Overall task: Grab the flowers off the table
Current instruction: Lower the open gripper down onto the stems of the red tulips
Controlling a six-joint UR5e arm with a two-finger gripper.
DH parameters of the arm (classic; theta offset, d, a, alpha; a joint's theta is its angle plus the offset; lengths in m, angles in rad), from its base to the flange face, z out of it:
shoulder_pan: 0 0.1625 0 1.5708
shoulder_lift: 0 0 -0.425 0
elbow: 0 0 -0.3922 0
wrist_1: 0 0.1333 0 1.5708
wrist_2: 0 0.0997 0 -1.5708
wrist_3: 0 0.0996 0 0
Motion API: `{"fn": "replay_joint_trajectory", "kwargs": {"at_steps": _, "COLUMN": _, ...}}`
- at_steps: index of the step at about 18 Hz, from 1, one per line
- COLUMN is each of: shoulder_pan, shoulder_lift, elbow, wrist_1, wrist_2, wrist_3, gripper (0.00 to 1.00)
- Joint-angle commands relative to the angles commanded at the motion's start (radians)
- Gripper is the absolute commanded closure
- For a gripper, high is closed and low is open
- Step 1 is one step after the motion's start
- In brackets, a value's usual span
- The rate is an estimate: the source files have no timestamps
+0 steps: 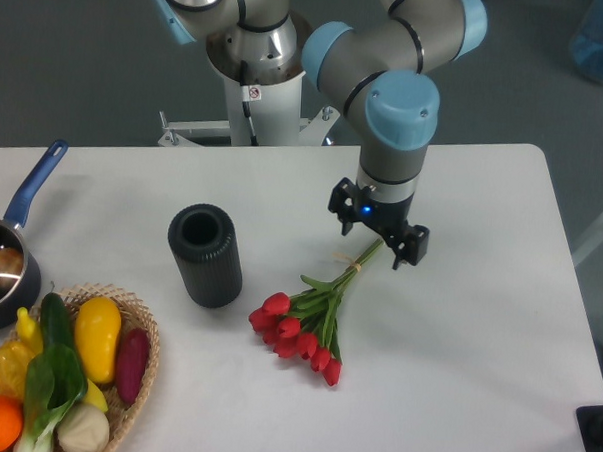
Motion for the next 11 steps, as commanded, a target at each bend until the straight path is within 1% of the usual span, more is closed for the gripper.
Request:
{"fn": "replay_joint_trajectory", "kwargs": {"at_steps": 1, "shoulder_pan": -0.017, "shoulder_lift": -0.032, "elbow": 0.008, "wrist_1": -0.002, "wrist_2": 0.003, "wrist_3": -0.002, "gripper": 0.0}}
{"fn": "replay_joint_trajectory", "kwargs": {"at_steps": 3, "shoulder_pan": -0.026, "shoulder_lift": -0.08, "elbow": 0.006, "wrist_1": 0.017, "wrist_2": -0.001, "wrist_3": -0.015, "gripper": 0.0}}
{"fn": "replay_joint_trajectory", "kwargs": {"at_steps": 6, "shoulder_pan": -0.035, "shoulder_lift": -0.118, "elbow": -0.003, "wrist_1": 0.073, "wrist_2": -0.029, "wrist_3": -0.133, "gripper": 0.0}}
{"fn": "replay_joint_trajectory", "kwargs": {"at_steps": 7, "shoulder_pan": -0.028, "shoulder_lift": -0.129, "elbow": -0.003, "wrist_1": 0.089, "wrist_2": -0.029, "wrist_3": -0.143, "gripper": 0.0}}
{"fn": "replay_joint_trajectory", "kwargs": {"at_steps": 9, "shoulder_pan": 0.0, "shoulder_lift": -0.138, "elbow": -0.003, "wrist_1": 0.141, "wrist_2": -0.031, "wrist_3": -0.146, "gripper": 0.0}}
{"fn": "replay_joint_trajectory", "kwargs": {"at_steps": 10, "shoulder_pan": 0.006, "shoulder_lift": -0.143, "elbow": -0.003, "wrist_1": 0.153, "wrist_2": -0.035, "wrist_3": -0.149, "gripper": 0.0}}
{"fn": "replay_joint_trajectory", "kwargs": {"at_steps": 11, "shoulder_pan": 0.006, "shoulder_lift": -0.143, "elbow": -0.005, "wrist_1": 0.153, "wrist_2": -0.054, "wrist_3": -0.156, "gripper": 0.0}}
